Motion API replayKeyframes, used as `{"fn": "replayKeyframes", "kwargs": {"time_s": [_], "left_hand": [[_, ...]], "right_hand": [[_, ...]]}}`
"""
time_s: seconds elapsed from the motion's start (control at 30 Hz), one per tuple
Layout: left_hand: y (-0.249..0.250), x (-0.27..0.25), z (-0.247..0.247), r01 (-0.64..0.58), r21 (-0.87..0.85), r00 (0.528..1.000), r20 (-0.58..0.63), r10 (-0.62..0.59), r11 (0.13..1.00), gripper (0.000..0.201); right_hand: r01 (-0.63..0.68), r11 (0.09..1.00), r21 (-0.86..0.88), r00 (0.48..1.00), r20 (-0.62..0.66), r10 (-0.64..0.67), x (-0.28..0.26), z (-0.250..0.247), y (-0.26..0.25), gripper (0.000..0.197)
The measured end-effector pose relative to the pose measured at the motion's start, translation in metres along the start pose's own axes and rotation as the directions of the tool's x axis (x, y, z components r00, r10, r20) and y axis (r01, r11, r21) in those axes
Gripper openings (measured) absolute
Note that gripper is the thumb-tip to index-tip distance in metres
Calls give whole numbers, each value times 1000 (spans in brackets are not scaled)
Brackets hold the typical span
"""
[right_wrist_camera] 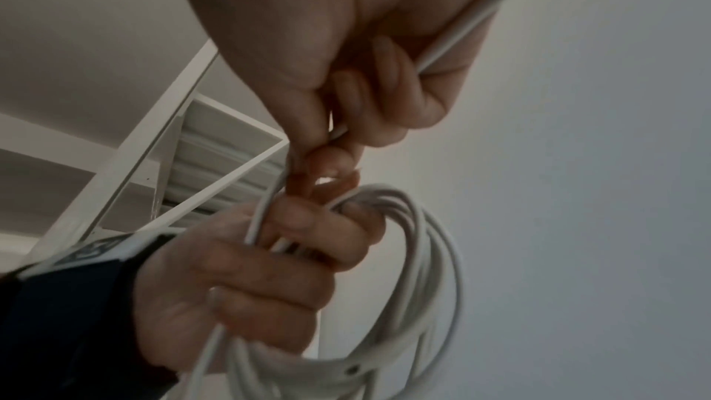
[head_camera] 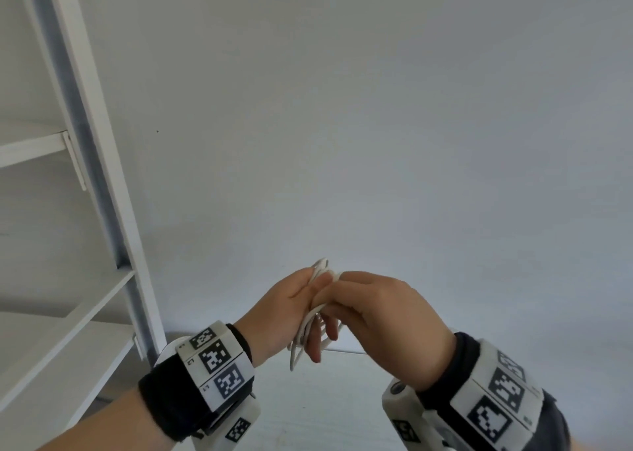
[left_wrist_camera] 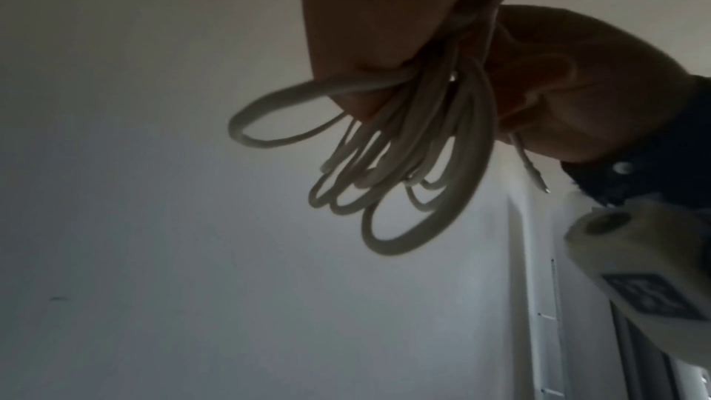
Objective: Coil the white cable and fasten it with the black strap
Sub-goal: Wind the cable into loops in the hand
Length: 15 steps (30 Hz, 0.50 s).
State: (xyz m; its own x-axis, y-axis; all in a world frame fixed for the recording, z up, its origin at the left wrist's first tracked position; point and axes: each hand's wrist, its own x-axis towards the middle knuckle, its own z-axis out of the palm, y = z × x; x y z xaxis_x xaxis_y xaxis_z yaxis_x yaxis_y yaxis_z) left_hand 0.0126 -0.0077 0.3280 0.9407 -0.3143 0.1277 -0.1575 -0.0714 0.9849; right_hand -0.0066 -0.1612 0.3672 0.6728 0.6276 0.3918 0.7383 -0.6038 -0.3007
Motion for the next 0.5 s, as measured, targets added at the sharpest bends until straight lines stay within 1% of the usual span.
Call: {"fn": "replayKeyframes", "kwargs": {"time_s": [0.1,0.17,0.23,0.3,0.37,0.43,0.5], "left_hand": [[1,-1,2,0,-42,1000,15,1,999,44],[3,-2,3,7,-43,1000,7,-7,999,42],[3,-3,3,26,-51,999,44,-24,998,43],[2,-6,5,60,-69,993,105,-53,996,45],[1,-10,7,92,-111,987,139,-76,990,44],[4,-12,8,119,-182,982,166,-88,976,41],[6,-13,7,135,-244,977,197,-87,960,45]], "right_hand": [[-11,1000,14,999,-40,12,3,-2,3,26],[-9,1000,16,997,-77,10,4,-3,3,22],[-27,999,24,990,-136,30,5,-7,7,18],[-74,997,16,981,-181,75,6,-14,11,27],[-97,995,11,981,-168,97,8,-21,16,35],[-109,993,48,981,-159,115,10,-25,21,32],[-124,984,131,974,-171,146,12,-26,27,24]]}}
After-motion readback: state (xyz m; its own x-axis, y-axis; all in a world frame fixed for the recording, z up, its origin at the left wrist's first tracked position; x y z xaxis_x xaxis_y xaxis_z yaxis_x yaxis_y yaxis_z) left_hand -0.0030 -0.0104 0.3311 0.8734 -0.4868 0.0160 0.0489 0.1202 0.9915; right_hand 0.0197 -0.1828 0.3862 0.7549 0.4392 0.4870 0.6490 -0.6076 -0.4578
